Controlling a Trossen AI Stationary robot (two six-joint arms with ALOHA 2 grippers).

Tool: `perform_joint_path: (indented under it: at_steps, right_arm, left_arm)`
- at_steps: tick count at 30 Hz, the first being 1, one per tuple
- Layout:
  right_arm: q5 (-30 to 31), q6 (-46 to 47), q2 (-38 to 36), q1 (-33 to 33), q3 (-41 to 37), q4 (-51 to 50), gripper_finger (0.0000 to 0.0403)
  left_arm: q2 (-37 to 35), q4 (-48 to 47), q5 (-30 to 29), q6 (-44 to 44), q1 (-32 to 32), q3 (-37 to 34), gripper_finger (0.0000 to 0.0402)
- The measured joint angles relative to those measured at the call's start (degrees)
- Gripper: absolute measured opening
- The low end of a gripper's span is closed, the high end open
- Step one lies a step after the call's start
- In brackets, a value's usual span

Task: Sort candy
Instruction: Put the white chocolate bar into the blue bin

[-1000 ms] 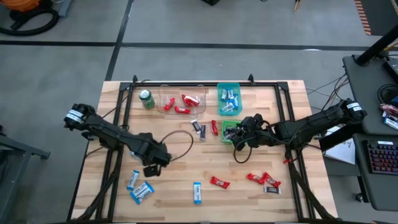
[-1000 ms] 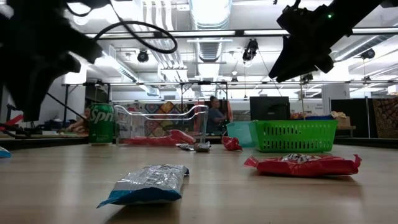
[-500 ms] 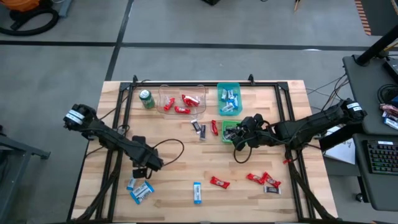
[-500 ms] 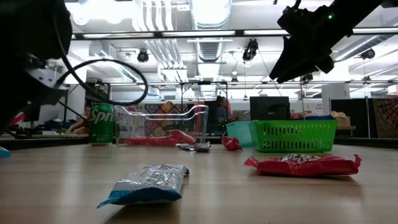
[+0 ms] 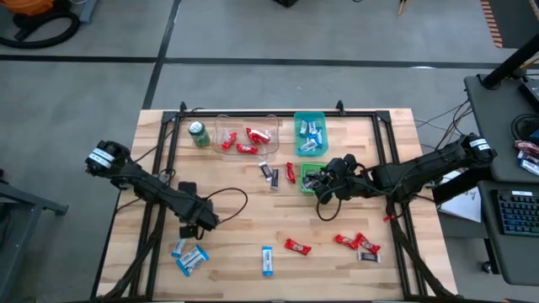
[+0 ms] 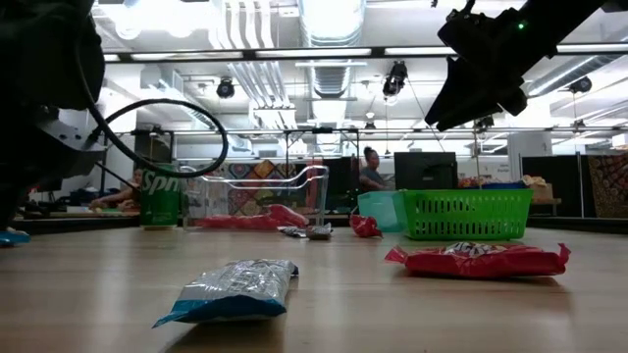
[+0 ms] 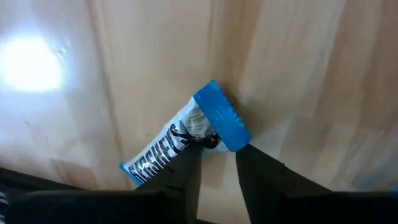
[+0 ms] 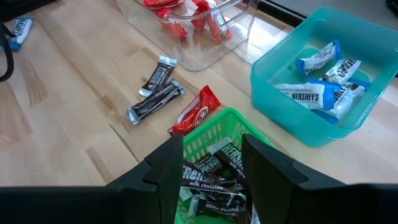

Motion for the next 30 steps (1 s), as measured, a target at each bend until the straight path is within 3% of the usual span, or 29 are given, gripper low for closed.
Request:
perform_joint_path:
  at_steps: [5,11,17,24,30]
  right_arm:
    - [-0.02,0.0,0.0,0.0,-0.02,-0.07,0.0151]
    - [0.0,-0.78,0.0,0.64,-0.02,-0.09,0.015]
    - [0.02,-1.03,0.0,2.03,-0.02,-0.04,0.0151]
    - [0.09,-1.03,0.0,2.9,-0.02,0.12,0.015]
    - [0.13,-1.03,0.0,2.89,-0.17,0.18,0.0151]
  left_arm:
    - [-0.18,2.15,-1.08,1.84,0.0,0.17,0.0014]
    - [-2.67,10.25,-1.48,3.94,0.0,1.86,0.0001]
    - [-8.97,24.42,-4.96,7.79,0.0,2.13,0.0]
    - [-11.01,25.42,-6.42,10.03,-0.02,2.42,0.0004]
    - [-7.16,28.95,-6.42,14.83,-0.17,2.22,0.0064]
